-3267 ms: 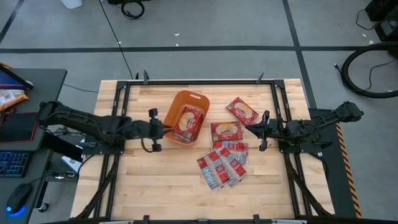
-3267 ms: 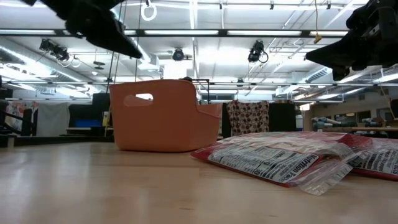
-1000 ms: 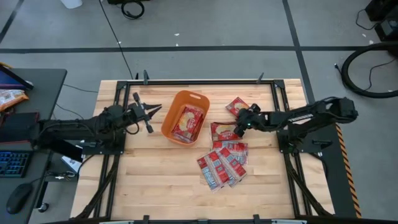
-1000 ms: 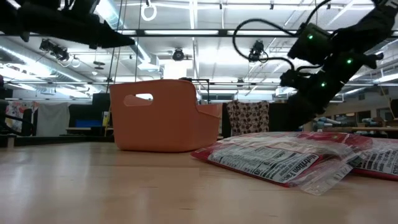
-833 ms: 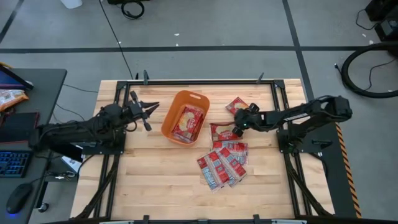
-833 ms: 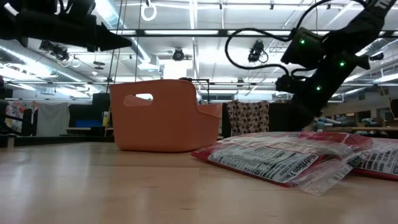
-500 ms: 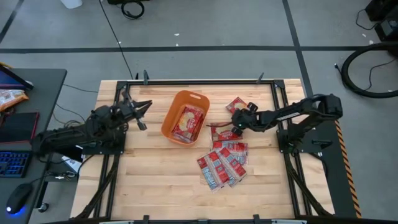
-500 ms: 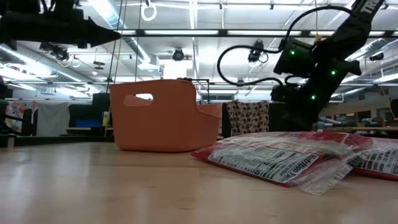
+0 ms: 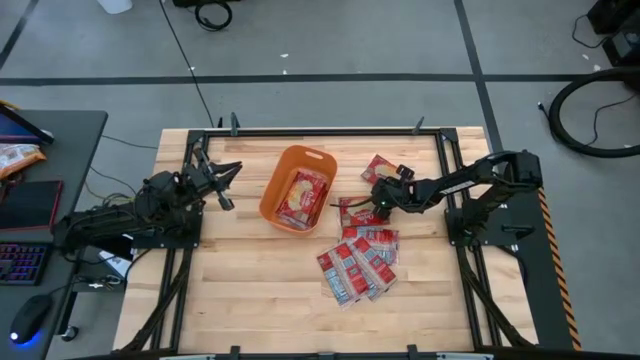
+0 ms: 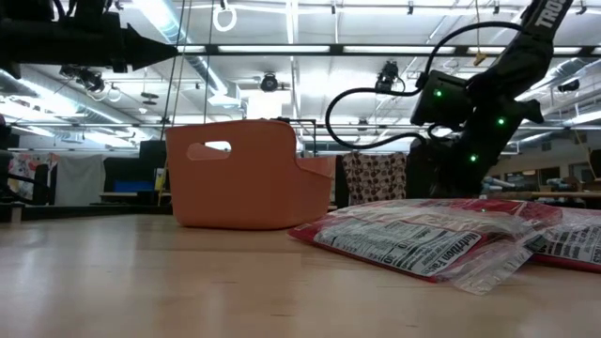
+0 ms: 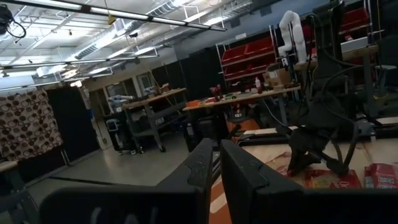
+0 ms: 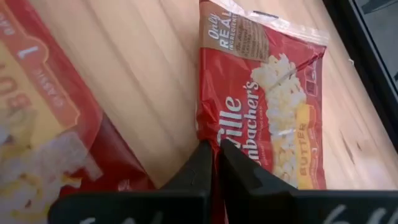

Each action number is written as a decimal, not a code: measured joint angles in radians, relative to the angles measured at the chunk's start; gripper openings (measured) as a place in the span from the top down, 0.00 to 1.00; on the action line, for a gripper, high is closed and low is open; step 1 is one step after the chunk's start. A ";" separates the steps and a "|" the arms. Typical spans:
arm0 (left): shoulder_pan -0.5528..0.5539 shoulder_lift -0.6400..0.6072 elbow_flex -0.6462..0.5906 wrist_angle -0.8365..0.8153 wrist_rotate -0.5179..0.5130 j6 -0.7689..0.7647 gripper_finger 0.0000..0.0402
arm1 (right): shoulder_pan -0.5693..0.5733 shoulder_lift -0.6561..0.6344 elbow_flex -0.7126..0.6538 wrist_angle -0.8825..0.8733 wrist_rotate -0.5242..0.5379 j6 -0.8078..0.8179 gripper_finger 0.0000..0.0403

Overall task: Sort popcorn bags into baskets
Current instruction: Put the red popcorn pack into the orange bin

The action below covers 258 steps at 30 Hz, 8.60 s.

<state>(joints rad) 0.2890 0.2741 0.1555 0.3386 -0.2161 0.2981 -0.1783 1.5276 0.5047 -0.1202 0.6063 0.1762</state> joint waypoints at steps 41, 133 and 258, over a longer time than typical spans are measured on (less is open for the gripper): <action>0.000 0.000 0.000 -0.002 0.000 -0.026 0.91 | 0.152 0.356 0.666 0.244 -0.300 -0.984 0.88; -0.001 0.001 0.000 -0.044 0.004 -0.266 0.91 | 0.369 0.352 0.531 -0.596 -0.043 0.035 0.96; -0.001 0.001 0.001 -0.082 0.003 -0.261 0.91 | 0.109 0.248 0.461 -0.627 -1.067 0.126 0.62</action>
<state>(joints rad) 0.2878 0.2749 0.1562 0.2565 -0.2127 0.0376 -0.0689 1.7752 0.9659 -0.7468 -0.4609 0.3024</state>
